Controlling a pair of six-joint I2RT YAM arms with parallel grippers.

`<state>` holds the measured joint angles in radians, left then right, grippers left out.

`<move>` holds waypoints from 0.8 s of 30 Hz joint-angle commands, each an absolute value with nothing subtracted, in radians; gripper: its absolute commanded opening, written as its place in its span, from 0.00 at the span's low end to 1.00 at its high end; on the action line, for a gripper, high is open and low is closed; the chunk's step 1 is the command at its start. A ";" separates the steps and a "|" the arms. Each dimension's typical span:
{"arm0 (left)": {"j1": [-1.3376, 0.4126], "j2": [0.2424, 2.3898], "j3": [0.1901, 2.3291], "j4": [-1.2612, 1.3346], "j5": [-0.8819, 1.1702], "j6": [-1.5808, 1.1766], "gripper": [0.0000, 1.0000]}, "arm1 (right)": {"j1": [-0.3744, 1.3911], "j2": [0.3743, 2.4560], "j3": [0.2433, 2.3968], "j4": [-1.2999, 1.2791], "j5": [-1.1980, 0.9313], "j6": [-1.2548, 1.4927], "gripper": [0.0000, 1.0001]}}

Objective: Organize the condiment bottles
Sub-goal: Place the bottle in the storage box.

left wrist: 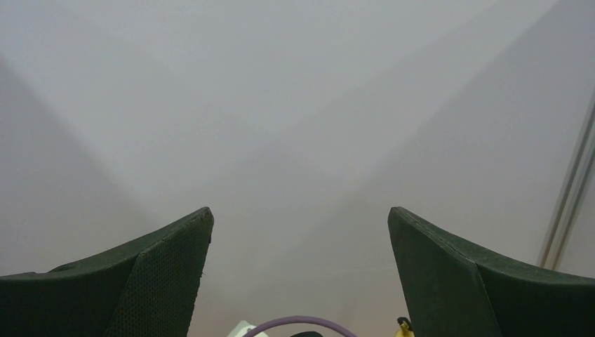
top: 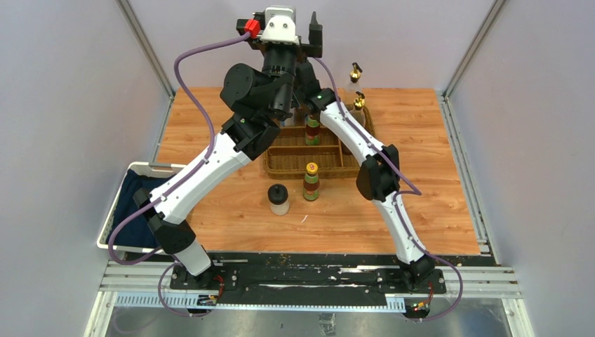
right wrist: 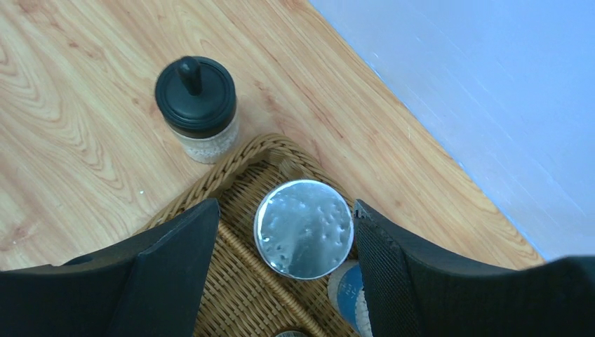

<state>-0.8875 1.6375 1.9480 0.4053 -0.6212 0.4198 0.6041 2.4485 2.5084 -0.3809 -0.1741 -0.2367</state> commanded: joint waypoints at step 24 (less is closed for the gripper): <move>-0.919 1.559 1.912 0.433 -0.655 0.430 1.00 | 0.768 2.441 2.546 -0.359 -0.259 -0.355 0.72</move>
